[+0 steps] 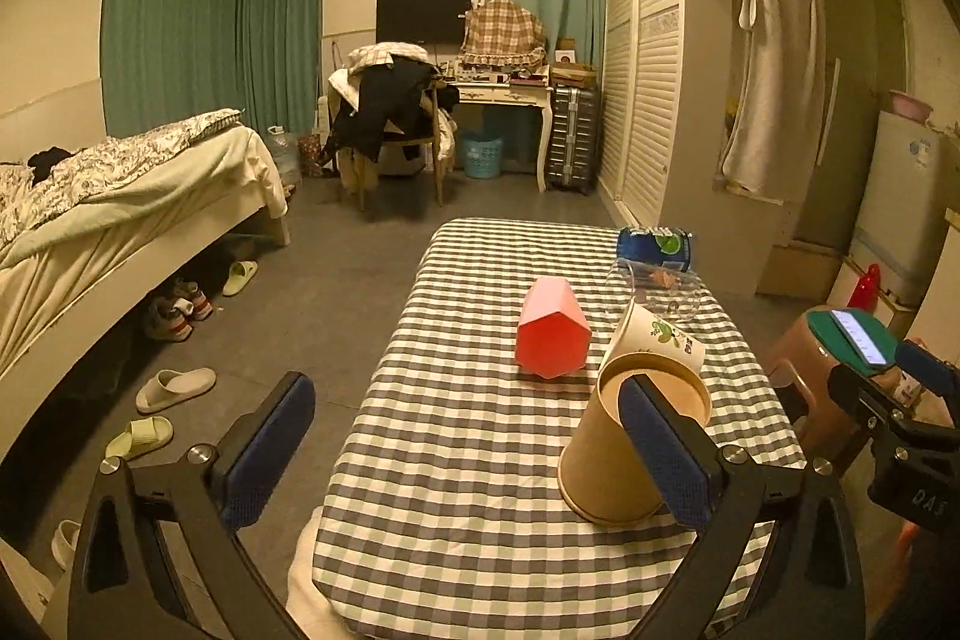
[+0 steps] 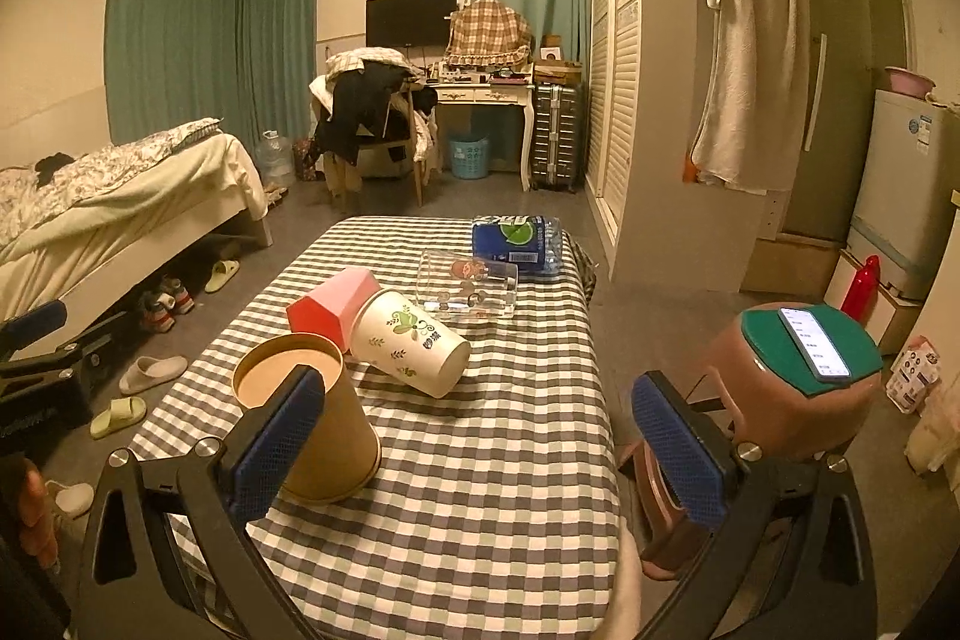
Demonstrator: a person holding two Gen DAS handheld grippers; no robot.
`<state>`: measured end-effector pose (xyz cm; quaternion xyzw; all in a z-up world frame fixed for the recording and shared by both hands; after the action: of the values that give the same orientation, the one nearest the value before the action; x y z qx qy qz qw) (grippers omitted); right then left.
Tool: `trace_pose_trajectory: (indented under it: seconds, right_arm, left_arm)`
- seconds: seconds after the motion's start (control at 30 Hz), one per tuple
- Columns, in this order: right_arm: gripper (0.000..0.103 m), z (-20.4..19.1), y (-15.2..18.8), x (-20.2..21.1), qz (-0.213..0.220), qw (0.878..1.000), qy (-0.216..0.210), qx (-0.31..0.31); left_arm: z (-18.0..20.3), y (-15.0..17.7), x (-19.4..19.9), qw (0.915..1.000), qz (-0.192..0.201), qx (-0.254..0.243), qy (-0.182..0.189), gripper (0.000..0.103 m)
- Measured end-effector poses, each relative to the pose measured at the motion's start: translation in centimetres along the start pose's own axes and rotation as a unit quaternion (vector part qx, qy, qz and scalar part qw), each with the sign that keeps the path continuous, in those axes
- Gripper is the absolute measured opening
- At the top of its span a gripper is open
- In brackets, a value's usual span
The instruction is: Flip cup upside down
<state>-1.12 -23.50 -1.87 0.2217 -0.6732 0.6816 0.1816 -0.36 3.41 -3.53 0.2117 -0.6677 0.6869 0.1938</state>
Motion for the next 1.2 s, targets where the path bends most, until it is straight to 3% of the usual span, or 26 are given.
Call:
trace_pose_trajectory:
  seconds: [1.2]
  right_arm:
    - [0.103,-0.10,-0.21,-0.33,-0.002,1.000,0.005,0.003]
  left_arm:
    - [-0.09,-0.12,0.29,1.0000,0.003,-0.002,-0.006,0.103]
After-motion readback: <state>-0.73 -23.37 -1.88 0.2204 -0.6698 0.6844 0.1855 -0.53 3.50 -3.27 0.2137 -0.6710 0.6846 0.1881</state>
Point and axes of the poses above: each gripper's, at about its wrist camera, not at the fingertips, and x roughly against the way its jaws point, z to its right, y to its underside, the point moved 2 cm from there along -x, roughly the way its jaws point, and after that the axes turned 3 degrees about -z, right-handed, at the moved point
